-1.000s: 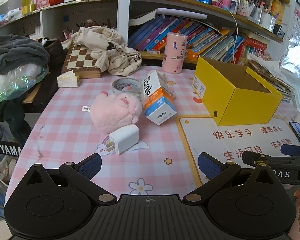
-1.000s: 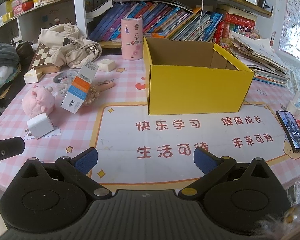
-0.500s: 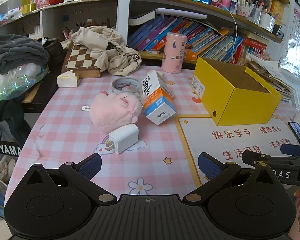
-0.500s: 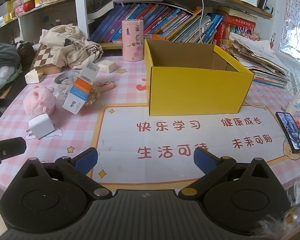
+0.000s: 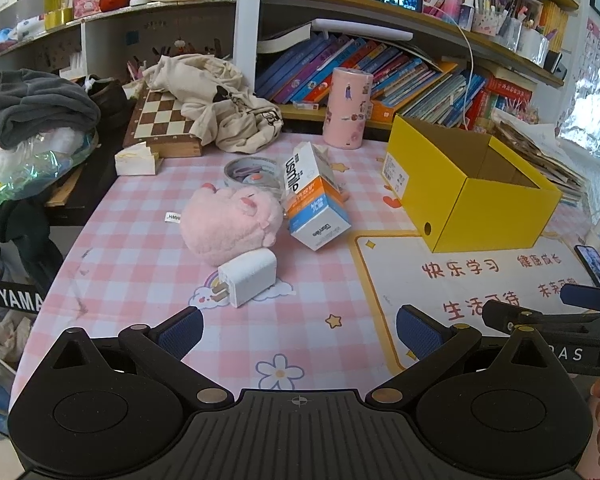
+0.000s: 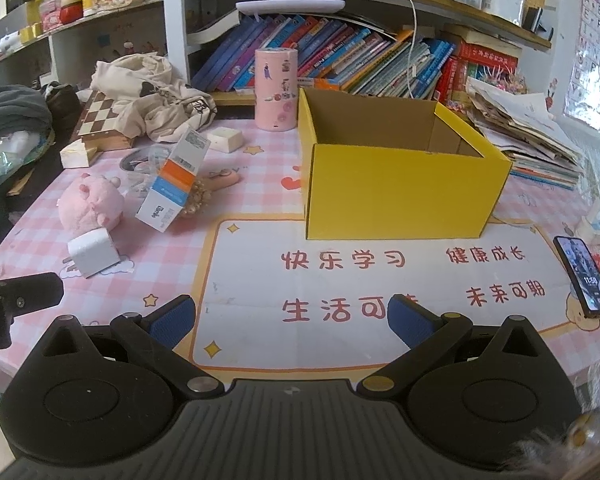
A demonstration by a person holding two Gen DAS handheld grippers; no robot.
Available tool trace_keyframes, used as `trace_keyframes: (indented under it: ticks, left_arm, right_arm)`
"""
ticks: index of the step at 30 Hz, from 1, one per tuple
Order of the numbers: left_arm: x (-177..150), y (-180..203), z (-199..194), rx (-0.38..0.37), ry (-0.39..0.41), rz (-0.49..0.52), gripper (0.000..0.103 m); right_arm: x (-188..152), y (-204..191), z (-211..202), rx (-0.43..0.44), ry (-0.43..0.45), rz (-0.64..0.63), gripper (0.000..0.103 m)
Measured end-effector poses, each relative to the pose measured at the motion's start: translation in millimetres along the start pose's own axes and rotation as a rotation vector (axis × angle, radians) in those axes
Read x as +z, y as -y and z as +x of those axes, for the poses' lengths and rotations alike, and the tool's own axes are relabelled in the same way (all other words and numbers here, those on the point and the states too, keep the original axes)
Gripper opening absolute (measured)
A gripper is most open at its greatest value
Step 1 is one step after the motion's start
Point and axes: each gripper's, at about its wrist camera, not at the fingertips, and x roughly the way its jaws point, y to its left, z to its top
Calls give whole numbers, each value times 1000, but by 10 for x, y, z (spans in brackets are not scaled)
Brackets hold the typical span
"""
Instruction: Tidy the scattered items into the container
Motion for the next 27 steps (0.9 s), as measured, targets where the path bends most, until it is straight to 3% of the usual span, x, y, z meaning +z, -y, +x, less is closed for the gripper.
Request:
trace_keyframes:
  ticks: [10, 27]
  left_arm:
    - [-18, -47, -25, -7, -2, -11, 103]
    - [10, -278, -52, 4, 25, -87, 103]
  right_arm:
    - [18, -85, -97, 55, 42, -44, 103]
    - [160, -286, -1, 179, 34, -90, 103]
